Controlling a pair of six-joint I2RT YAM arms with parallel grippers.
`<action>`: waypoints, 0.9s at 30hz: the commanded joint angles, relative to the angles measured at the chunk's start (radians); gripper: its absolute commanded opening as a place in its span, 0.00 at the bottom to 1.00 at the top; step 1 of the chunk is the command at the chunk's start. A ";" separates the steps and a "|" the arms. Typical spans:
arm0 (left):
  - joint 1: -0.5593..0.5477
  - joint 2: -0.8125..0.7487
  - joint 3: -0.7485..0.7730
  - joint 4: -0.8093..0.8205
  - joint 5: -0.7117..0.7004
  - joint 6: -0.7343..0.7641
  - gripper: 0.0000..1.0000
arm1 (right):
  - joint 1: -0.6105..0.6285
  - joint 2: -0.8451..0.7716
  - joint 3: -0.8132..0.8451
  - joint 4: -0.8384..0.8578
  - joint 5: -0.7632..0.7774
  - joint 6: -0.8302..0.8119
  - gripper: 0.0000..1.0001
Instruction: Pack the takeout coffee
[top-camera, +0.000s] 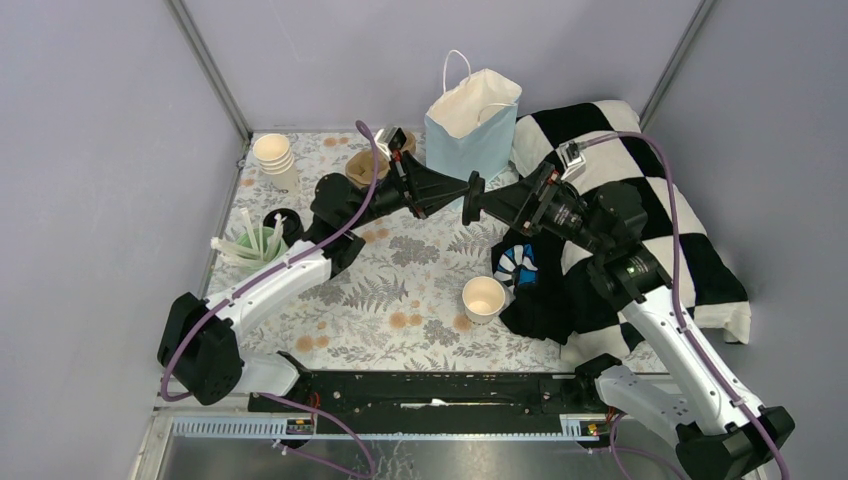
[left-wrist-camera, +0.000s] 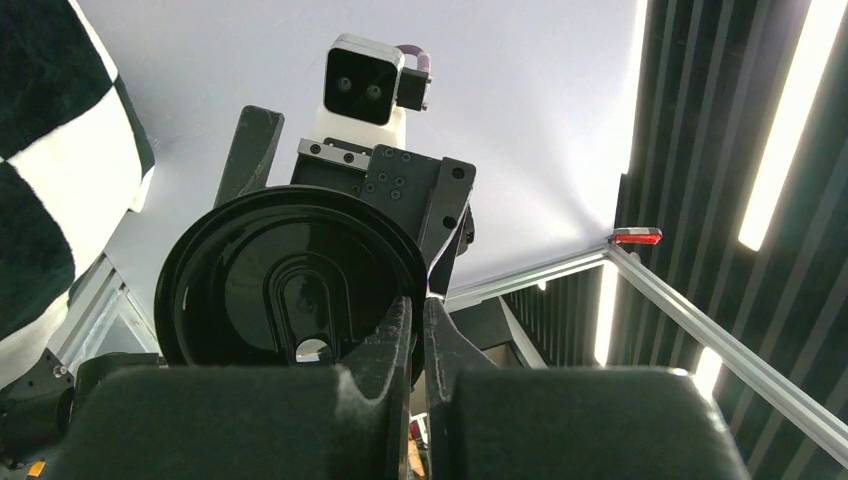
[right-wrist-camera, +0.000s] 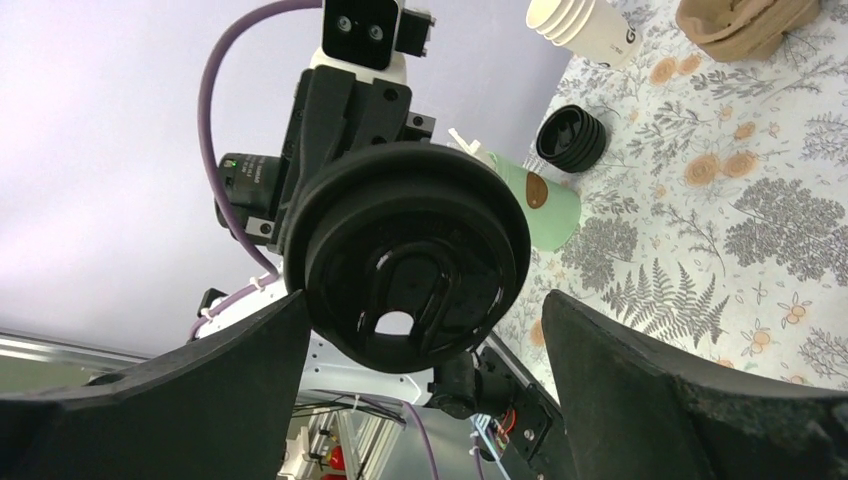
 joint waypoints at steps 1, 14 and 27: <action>-0.009 -0.027 -0.011 0.099 -0.010 -0.018 0.06 | -0.009 0.007 -0.003 0.114 -0.024 0.033 0.91; -0.012 -0.013 -0.005 0.110 -0.009 -0.027 0.05 | -0.009 0.022 -0.026 0.176 -0.050 0.070 0.86; -0.014 -0.002 -0.008 0.116 -0.010 -0.034 0.05 | -0.012 0.026 -0.036 0.181 -0.050 0.075 0.76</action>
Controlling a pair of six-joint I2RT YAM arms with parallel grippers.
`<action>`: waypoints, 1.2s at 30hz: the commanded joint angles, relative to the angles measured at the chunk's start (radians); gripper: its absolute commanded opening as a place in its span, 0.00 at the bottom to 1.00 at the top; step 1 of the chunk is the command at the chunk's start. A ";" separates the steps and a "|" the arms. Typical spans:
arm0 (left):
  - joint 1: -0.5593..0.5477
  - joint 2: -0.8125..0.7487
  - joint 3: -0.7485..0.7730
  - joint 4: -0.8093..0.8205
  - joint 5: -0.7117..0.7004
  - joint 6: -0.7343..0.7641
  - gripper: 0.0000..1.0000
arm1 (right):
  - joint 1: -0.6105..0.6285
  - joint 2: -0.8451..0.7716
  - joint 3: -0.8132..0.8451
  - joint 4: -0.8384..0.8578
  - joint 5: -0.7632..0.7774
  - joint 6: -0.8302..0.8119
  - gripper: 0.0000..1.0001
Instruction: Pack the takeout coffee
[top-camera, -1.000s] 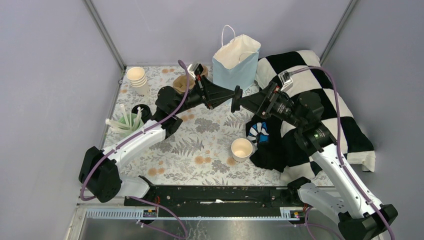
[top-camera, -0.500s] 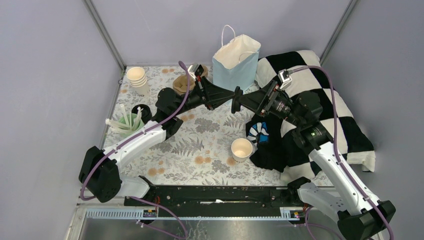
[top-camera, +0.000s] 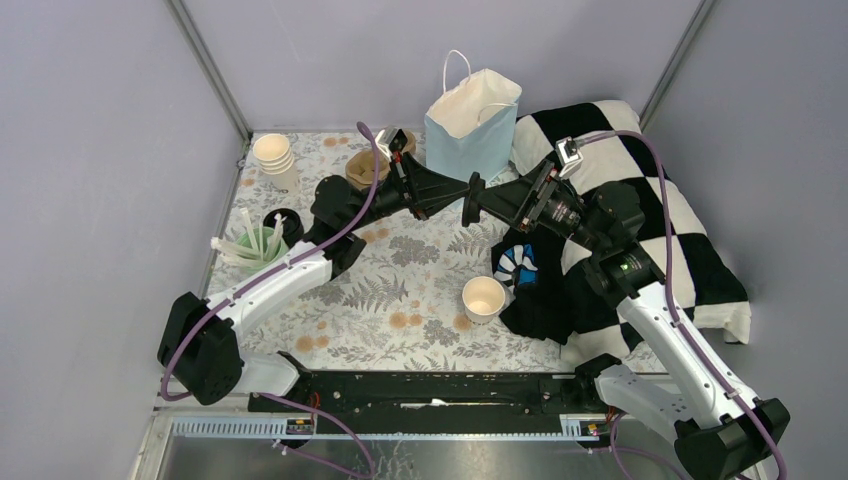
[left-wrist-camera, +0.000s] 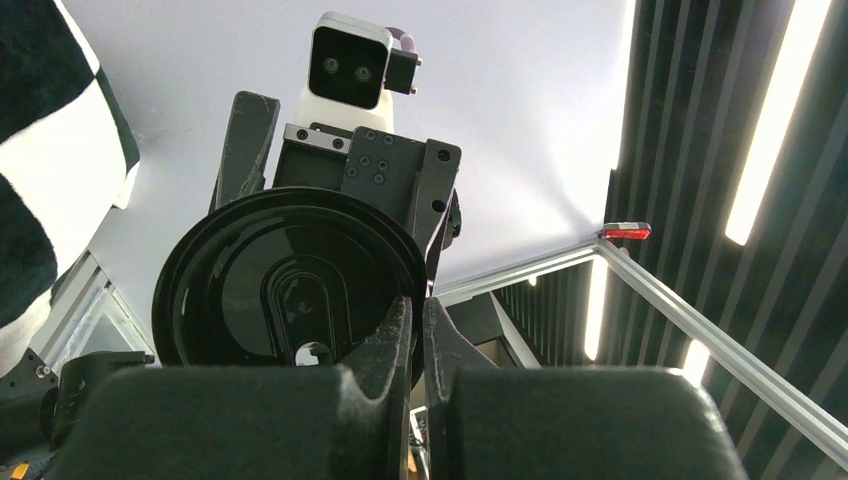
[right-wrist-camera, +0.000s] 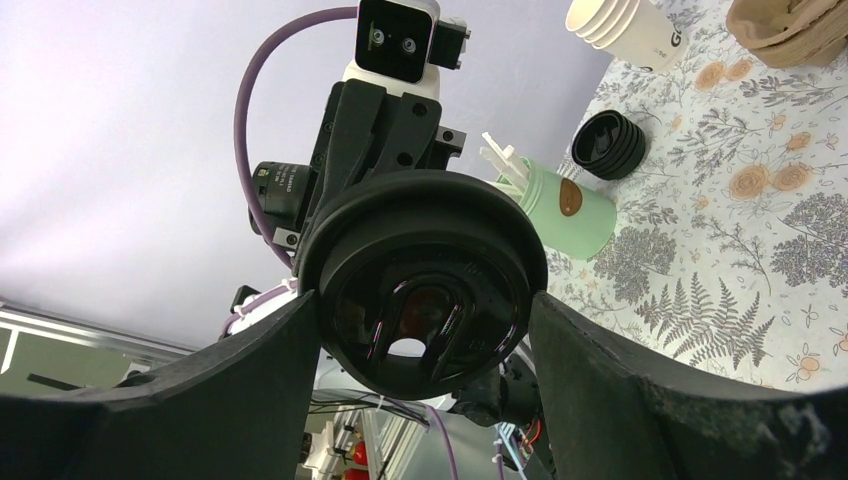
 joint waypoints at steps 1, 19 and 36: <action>-0.006 0.000 0.007 0.082 -0.005 -0.009 0.05 | -0.008 -0.001 -0.008 0.046 -0.012 0.004 0.76; 0.150 -0.163 -0.039 -0.588 0.025 0.378 0.61 | -0.010 0.009 0.151 -0.583 0.153 -0.398 0.63; 0.225 -0.160 -0.045 -1.183 -0.138 0.754 0.92 | 0.473 0.509 0.522 -1.364 0.751 -0.617 0.61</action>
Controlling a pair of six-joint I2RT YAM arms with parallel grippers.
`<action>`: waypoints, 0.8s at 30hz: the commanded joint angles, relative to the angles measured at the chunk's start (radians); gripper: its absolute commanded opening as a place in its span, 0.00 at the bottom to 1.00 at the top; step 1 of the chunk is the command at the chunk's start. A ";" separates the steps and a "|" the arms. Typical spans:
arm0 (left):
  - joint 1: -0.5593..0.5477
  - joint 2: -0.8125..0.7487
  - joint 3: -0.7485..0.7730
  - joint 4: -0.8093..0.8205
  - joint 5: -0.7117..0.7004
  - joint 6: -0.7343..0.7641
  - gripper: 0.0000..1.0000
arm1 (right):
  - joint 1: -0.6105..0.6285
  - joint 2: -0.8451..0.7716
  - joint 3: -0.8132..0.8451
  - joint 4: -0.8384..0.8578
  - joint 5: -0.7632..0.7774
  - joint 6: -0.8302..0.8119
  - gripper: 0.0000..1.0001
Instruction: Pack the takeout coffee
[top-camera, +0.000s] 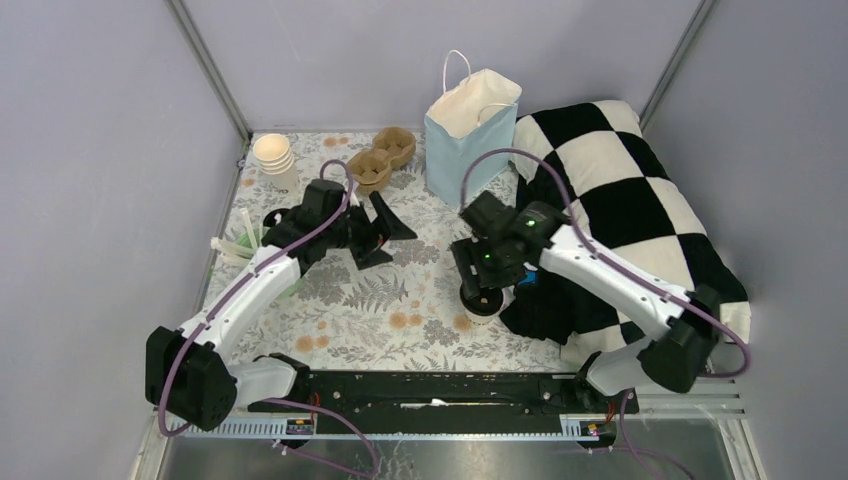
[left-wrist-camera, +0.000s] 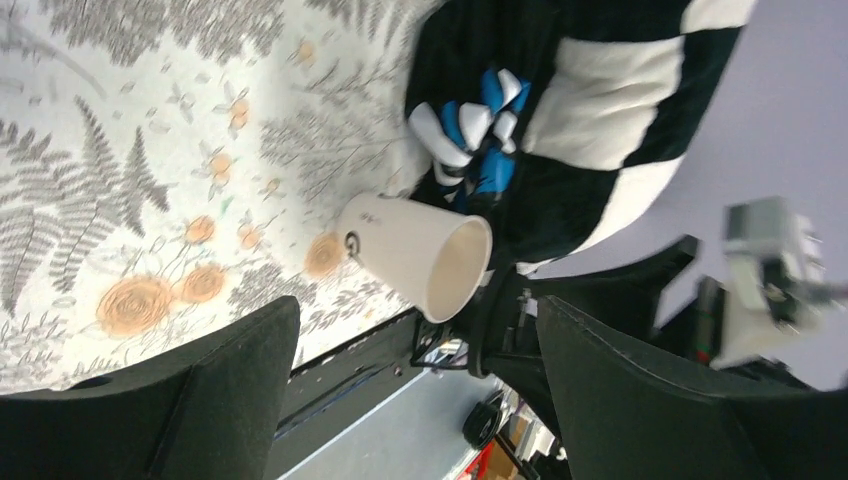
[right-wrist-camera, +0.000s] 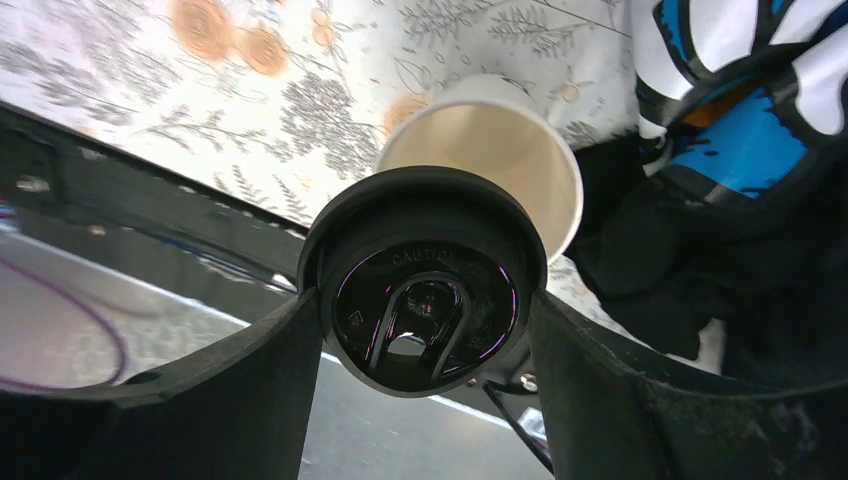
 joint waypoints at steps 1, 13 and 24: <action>-0.032 -0.027 -0.050 0.050 -0.010 0.009 0.92 | 0.127 0.076 0.175 -0.214 0.273 0.022 0.61; -0.043 -0.002 -0.058 0.049 0.007 0.059 0.92 | 0.173 0.163 0.171 -0.185 0.344 0.035 0.66; -0.043 0.012 -0.041 0.027 0.016 0.104 0.93 | 0.173 0.197 0.138 -0.138 0.327 0.036 0.67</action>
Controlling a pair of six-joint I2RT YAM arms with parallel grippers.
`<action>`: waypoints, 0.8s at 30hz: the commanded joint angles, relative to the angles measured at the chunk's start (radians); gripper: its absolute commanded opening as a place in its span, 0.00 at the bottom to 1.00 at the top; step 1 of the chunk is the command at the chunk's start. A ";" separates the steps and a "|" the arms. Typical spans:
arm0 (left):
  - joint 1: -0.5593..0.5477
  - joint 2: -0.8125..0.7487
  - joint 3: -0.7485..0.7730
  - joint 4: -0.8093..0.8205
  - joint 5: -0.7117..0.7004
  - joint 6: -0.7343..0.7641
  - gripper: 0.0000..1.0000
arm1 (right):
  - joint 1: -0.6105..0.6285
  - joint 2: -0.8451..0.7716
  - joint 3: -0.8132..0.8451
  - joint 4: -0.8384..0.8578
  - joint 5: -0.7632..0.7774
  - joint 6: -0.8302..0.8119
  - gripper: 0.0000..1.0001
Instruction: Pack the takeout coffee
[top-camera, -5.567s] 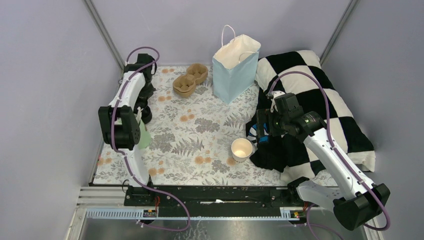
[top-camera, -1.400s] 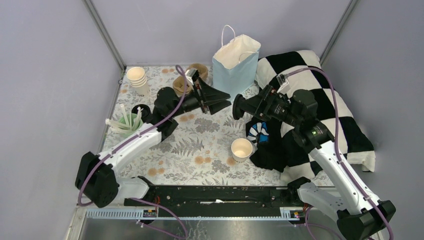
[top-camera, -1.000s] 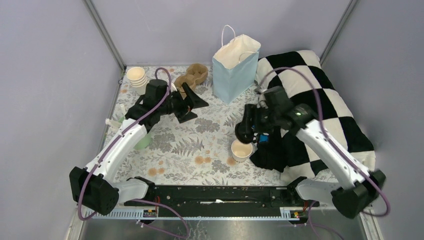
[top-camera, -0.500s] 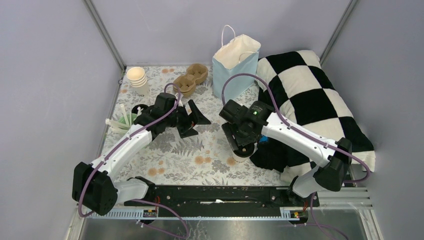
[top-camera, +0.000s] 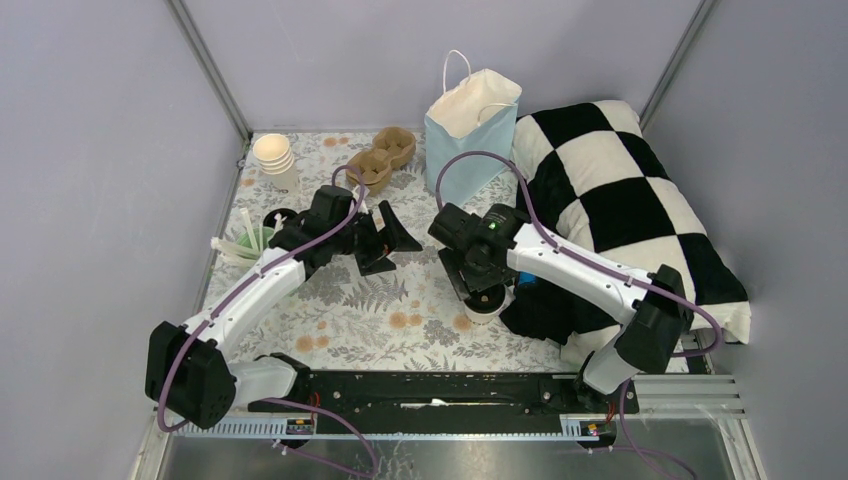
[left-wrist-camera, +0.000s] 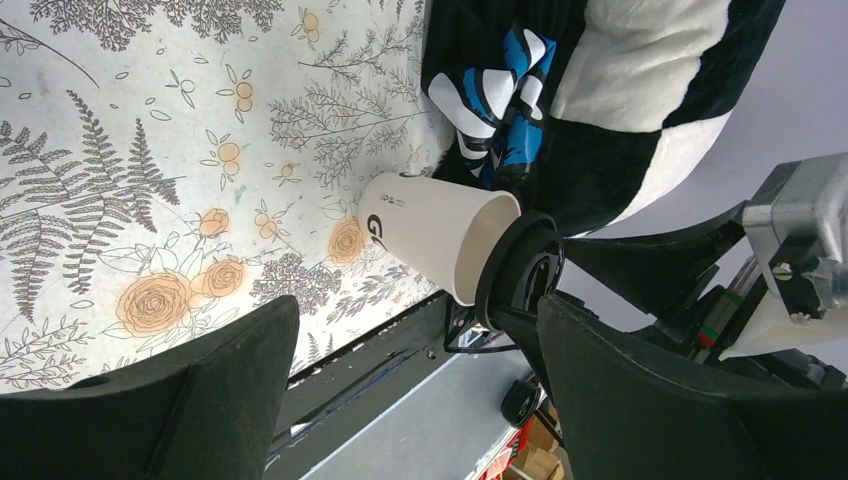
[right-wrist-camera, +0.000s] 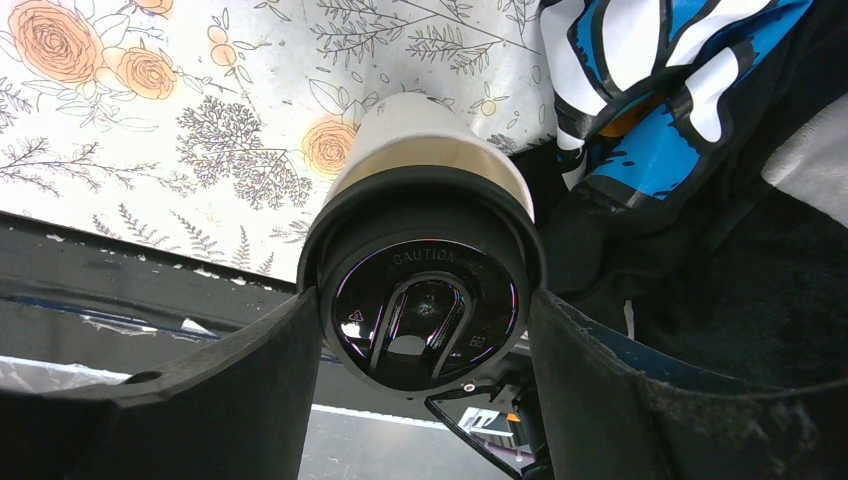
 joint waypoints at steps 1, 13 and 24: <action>0.001 0.005 0.024 0.019 0.009 0.037 0.93 | 0.007 0.013 -0.012 0.008 0.028 0.014 0.68; 0.001 0.016 0.042 0.011 0.001 0.048 0.93 | 0.008 0.019 -0.040 0.040 0.031 -0.009 0.70; 0.001 0.021 0.051 0.000 -0.001 0.055 0.93 | 0.006 0.023 -0.069 0.058 0.038 -0.021 0.71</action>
